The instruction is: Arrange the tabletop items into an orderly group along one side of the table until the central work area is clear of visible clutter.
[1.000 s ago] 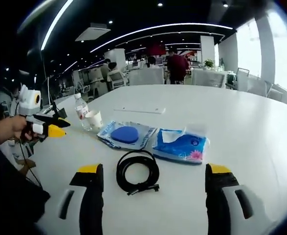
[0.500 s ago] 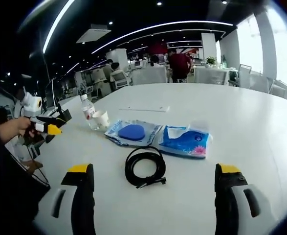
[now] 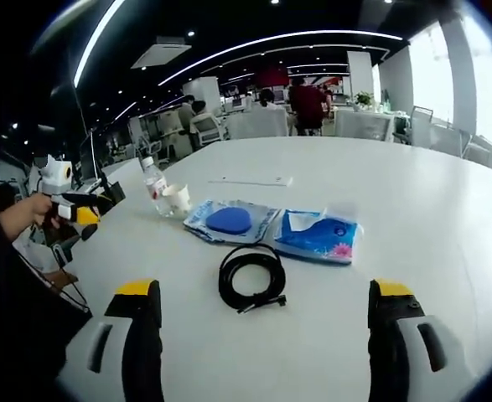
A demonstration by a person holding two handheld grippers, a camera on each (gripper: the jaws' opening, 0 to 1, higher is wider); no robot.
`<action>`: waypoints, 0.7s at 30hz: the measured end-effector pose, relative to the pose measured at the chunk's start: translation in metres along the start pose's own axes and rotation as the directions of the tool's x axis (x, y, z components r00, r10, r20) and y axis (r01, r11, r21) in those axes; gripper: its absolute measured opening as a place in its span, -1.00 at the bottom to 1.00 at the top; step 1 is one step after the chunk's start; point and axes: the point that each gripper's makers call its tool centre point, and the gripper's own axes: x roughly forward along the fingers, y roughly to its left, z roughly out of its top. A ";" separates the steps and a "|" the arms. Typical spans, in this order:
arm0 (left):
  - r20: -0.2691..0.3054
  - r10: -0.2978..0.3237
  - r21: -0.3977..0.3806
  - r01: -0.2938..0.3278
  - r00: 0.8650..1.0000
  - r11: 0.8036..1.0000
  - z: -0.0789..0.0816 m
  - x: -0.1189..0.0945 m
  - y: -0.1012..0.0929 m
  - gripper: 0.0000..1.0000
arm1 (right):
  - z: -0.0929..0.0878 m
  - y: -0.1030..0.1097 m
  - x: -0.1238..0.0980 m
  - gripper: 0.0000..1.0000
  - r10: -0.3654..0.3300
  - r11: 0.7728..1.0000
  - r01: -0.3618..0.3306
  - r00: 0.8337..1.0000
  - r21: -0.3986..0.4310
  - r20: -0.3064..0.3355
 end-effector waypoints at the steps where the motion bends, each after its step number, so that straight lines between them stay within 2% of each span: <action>1: 0.003 -0.005 -0.001 0.005 1.000 1.000 0.001 0.000 -0.001 0.92 | 0.000 0.000 -0.001 0.99 0.002 1.000 -0.002 1.000 -0.002 0.000; 11: 0.013 -0.017 0.015 0.016 1.000 1.000 0.008 -0.009 -0.004 0.98 | 0.006 0.003 -0.003 0.99 -0.017 1.000 0.017 1.000 -0.020 0.002; 21: 0.006 -0.020 0.023 0.020 1.000 1.000 0.003 -0.011 0.000 0.98 | 0.005 0.010 -0.006 0.99 -0.012 1.000 0.012 1.000 -0.023 -0.002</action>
